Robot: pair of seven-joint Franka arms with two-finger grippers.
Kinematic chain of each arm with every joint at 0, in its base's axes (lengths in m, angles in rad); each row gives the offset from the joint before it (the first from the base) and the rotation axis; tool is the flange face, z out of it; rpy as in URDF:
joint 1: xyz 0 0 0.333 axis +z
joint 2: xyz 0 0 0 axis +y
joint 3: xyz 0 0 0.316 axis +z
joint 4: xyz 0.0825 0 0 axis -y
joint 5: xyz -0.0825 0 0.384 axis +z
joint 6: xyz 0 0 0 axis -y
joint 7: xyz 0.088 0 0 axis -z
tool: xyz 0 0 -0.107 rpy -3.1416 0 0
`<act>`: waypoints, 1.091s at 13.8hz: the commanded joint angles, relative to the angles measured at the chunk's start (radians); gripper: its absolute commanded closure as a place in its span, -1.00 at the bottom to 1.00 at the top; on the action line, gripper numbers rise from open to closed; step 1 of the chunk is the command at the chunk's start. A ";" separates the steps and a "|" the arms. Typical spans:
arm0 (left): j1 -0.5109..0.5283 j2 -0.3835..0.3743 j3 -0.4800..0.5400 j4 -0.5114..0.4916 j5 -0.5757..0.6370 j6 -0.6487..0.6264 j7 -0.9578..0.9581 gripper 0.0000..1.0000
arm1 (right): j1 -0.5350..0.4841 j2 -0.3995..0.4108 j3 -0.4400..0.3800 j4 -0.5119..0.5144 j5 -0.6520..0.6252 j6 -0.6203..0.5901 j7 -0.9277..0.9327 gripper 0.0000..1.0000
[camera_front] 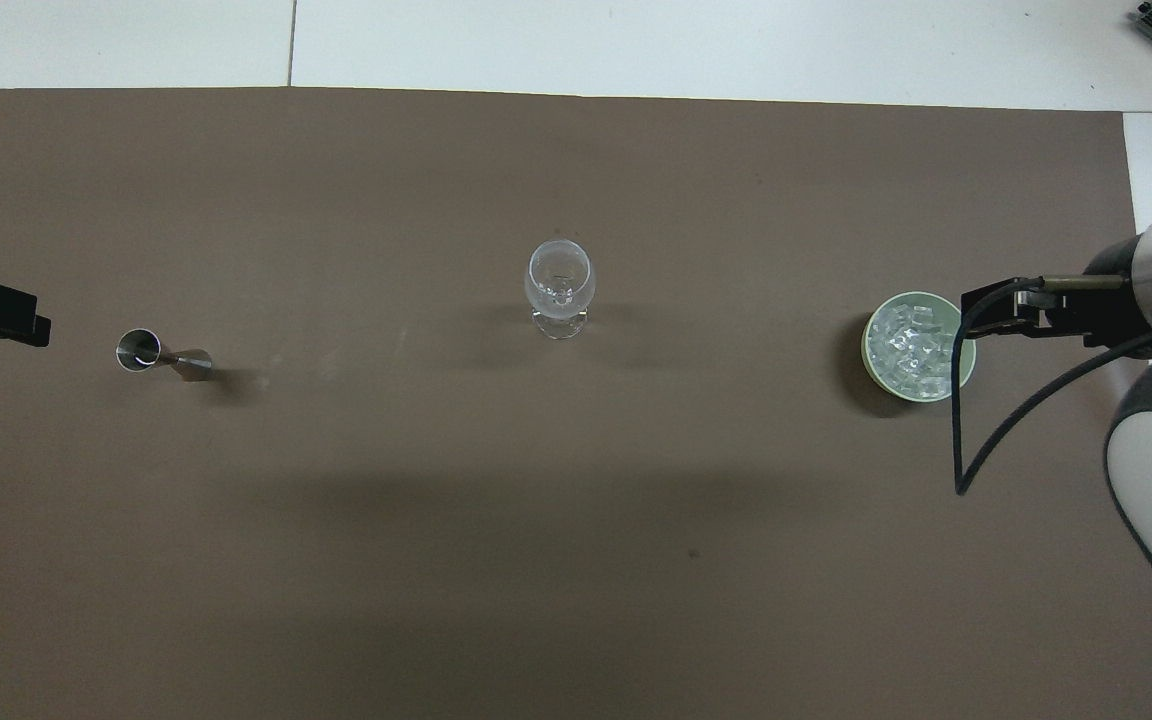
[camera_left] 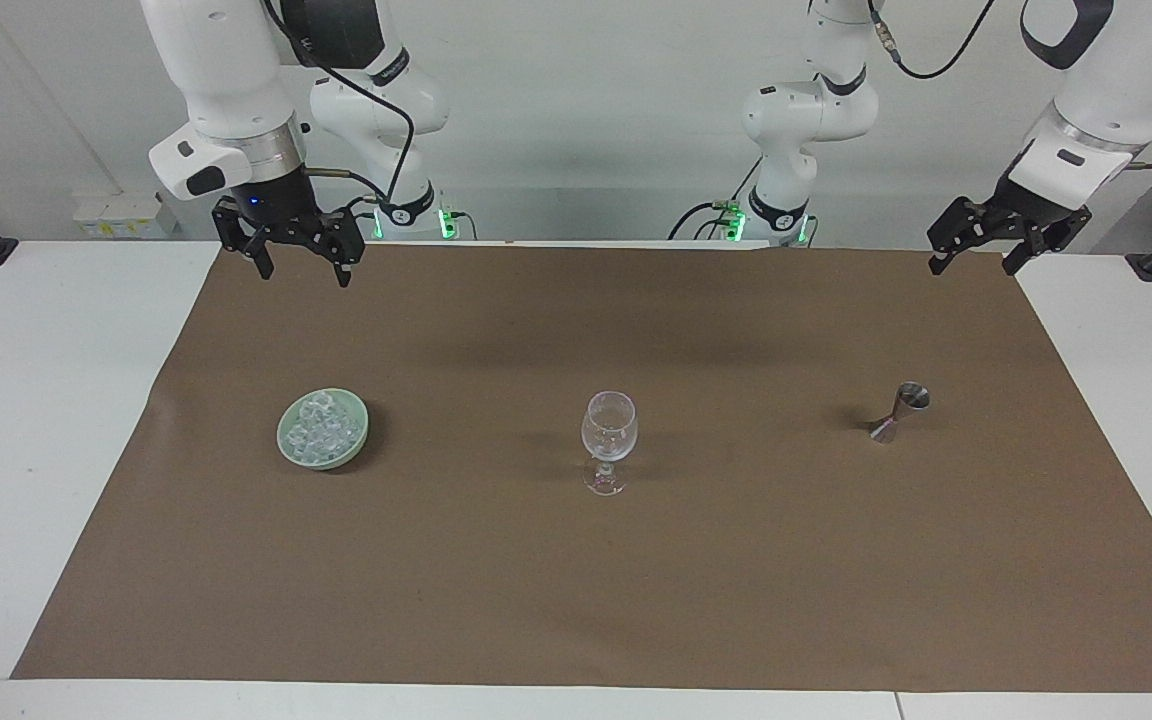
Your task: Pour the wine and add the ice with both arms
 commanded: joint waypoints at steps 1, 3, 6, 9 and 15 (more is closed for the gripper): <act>-0.004 -0.041 0.005 -0.053 0.019 0.024 -0.003 -1.00 | 0.000 -0.025 -0.005 -0.027 0.013 0.006 -0.019 -1.00; 0.001 -0.043 0.005 -0.054 0.018 0.015 -0.005 -1.00 | 0.000 -0.025 -0.005 -0.027 0.013 0.006 -0.019 -1.00; 0.004 -0.043 0.006 -0.056 0.018 0.023 -0.017 -1.00 | 0.000 -0.025 -0.004 -0.027 0.013 0.006 -0.019 -1.00; 0.005 -0.043 0.009 -0.054 0.012 0.017 -0.017 -1.00 | 0.000 -0.025 -0.005 -0.027 0.013 0.006 -0.019 -1.00; 0.019 -0.047 0.011 -0.047 -0.002 0.011 -0.100 -1.00 | 0.000 -0.025 -0.005 -0.027 0.013 0.006 -0.019 -1.00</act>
